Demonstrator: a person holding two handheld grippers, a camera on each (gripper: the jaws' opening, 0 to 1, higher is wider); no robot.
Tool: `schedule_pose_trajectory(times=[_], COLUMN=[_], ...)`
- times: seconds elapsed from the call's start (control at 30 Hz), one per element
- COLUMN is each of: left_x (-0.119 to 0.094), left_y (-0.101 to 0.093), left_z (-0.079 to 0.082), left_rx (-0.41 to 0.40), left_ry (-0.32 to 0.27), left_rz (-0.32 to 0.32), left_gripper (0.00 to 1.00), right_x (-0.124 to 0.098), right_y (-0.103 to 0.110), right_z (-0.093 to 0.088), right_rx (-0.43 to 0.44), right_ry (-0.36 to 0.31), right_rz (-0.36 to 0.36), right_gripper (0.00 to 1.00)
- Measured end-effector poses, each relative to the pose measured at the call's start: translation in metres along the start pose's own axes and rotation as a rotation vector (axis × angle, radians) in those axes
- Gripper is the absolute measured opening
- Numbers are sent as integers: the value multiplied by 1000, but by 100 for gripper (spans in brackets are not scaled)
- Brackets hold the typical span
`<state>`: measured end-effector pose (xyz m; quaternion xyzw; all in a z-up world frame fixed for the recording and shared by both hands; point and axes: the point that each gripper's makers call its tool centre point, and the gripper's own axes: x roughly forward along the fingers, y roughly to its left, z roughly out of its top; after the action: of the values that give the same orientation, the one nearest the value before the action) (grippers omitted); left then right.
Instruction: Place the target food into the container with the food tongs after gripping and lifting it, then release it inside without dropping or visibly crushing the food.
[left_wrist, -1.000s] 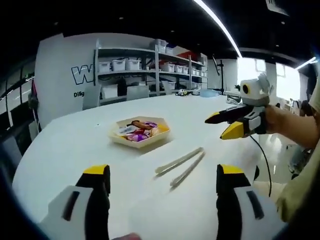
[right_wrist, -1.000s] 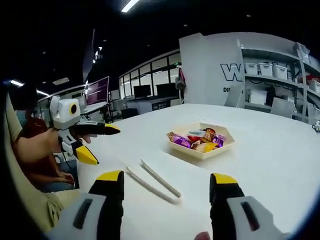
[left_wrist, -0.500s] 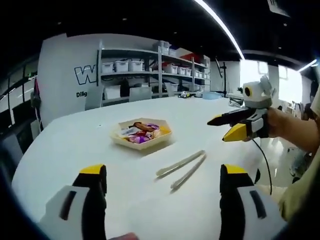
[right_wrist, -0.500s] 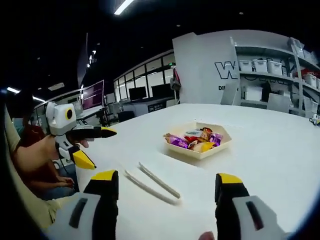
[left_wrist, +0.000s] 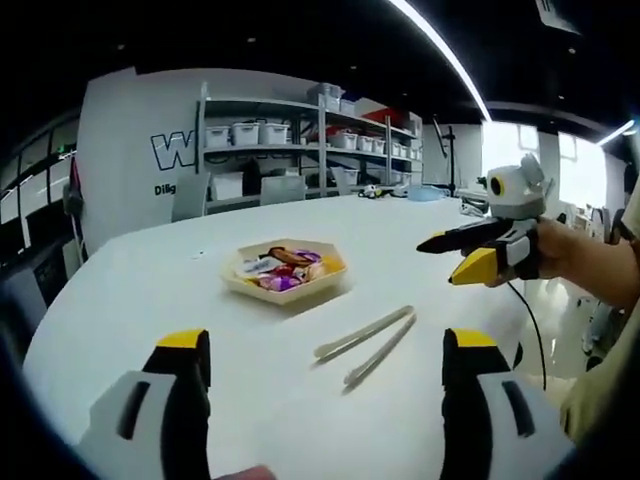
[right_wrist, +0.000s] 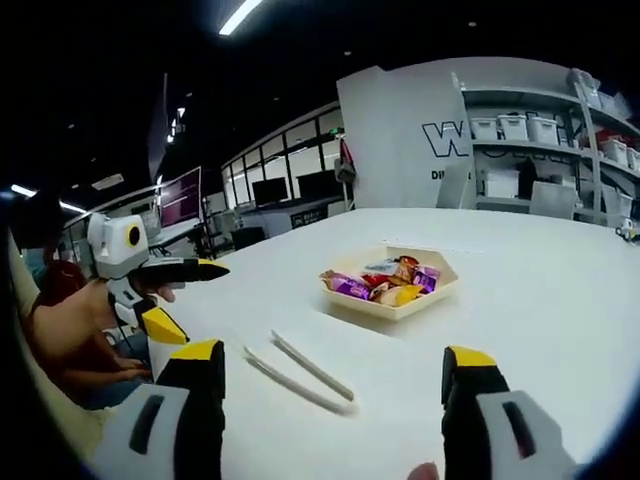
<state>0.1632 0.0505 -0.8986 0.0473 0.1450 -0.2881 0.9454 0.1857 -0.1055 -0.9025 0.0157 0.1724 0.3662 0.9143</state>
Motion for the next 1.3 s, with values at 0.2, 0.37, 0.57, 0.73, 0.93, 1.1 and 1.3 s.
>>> schedule_pose_trajectory(times=[0.2, 0.37, 0.57, 0.73, 0.93, 1.1, 1.3], left_x=[1, 3, 5, 7, 10, 12, 14], left_y=[4, 6, 7, 5, 5, 8, 7], left_z=[8, 13, 15, 19, 25, 30, 30], left_rx=[-12, -30, -58, -56, -57, -67, -74], left_ry=[-8, -15, -10, -13, -22, -30, -31], left_rz=[14, 18, 18, 16, 17, 27, 30], left_gripper=[98, 99, 99, 99, 99, 99, 99], right_x=[1, 2, 2, 1, 1, 0, -7], right_y=[-5, -8, -12, -14, -18, -19, -20], right_z=[3, 5, 7, 6, 5, 7, 12], right_rx=[24, 38, 55, 61, 77, 81, 80], right_ry=[-1, -3, -5, 0, 3, -4, -11], right_rz=[-14, -33, -50, -54, -68, -83, -104], right_gripper=[93, 96, 99, 99, 99, 99, 99])
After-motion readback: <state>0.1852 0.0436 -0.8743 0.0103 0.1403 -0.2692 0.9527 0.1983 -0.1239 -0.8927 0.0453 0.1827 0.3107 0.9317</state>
